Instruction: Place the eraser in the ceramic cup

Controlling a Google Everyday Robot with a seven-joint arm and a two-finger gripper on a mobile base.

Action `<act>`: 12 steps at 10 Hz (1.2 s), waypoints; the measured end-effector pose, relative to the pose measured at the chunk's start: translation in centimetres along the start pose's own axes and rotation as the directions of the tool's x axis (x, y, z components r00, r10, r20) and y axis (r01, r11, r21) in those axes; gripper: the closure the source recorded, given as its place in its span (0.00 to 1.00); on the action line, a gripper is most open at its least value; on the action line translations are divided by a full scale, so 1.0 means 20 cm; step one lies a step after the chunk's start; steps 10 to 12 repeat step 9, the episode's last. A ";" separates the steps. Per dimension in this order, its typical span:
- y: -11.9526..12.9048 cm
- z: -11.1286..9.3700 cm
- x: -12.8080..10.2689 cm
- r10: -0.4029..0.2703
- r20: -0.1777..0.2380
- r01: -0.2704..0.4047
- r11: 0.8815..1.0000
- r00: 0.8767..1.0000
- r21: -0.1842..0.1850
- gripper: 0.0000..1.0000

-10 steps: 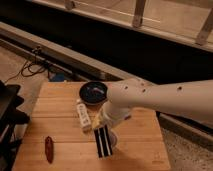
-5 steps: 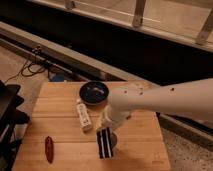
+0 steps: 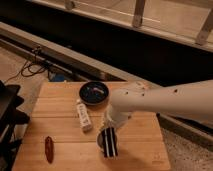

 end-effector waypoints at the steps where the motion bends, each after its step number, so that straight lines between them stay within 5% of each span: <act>1: 0.01 0.00 0.00 -0.004 0.004 0.004 1.000 1.000 -0.006 0.20; 5: 0.15 -0.06 -0.05 -0.063 0.047 0.065 0.997 0.997 -0.047 0.20; 9: 0.33 -0.38 -0.23 -0.155 0.179 0.162 0.986 0.972 -0.029 0.20; 12: 0.33 -0.38 -0.23 -0.155 0.179 0.162 0.986 0.972 -0.029 0.20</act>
